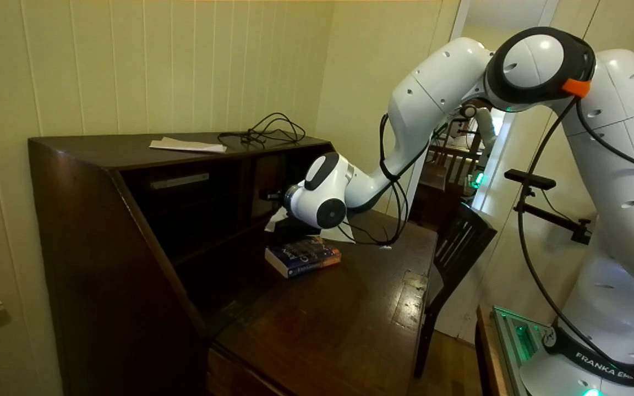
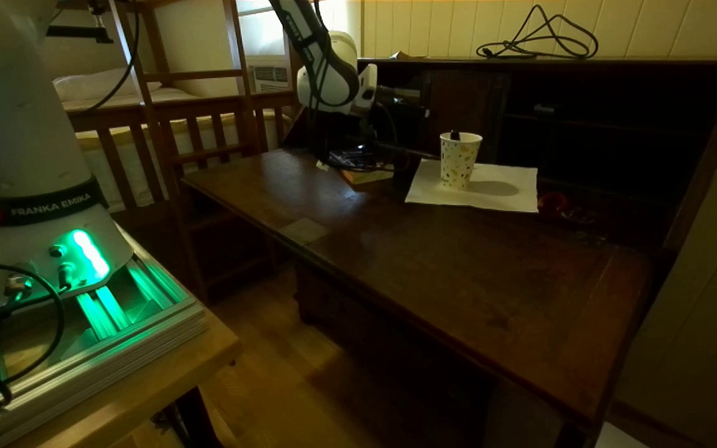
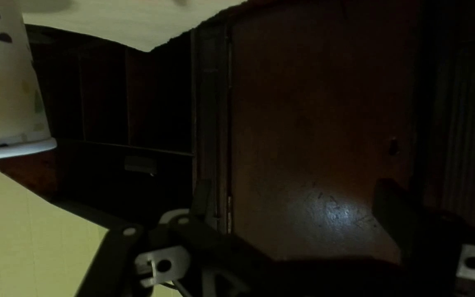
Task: Open the small door on the desk cabinet
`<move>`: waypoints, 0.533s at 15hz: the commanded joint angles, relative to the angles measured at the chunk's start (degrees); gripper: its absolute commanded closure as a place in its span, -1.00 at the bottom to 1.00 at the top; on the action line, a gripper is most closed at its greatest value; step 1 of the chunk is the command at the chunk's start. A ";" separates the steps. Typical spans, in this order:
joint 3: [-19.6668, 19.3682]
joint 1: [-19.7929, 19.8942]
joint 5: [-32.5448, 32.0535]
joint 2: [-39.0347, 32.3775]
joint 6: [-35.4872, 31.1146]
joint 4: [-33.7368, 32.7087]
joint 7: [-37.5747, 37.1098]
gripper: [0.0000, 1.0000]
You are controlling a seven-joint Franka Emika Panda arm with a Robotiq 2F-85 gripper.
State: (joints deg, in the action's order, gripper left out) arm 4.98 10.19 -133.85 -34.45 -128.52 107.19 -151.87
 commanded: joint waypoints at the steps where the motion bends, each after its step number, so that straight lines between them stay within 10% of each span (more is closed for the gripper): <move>1: -0.64 -0.78 -0.24 -1.52 -0.66 -2.54 -0.16 -1.00; 8: -0.55 -1.08 -0.34 -4.55 -1.25 -6.90 0.42 -1.00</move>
State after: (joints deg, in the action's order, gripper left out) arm 4.98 9.82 -133.85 -36.74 -128.52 103.74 -151.87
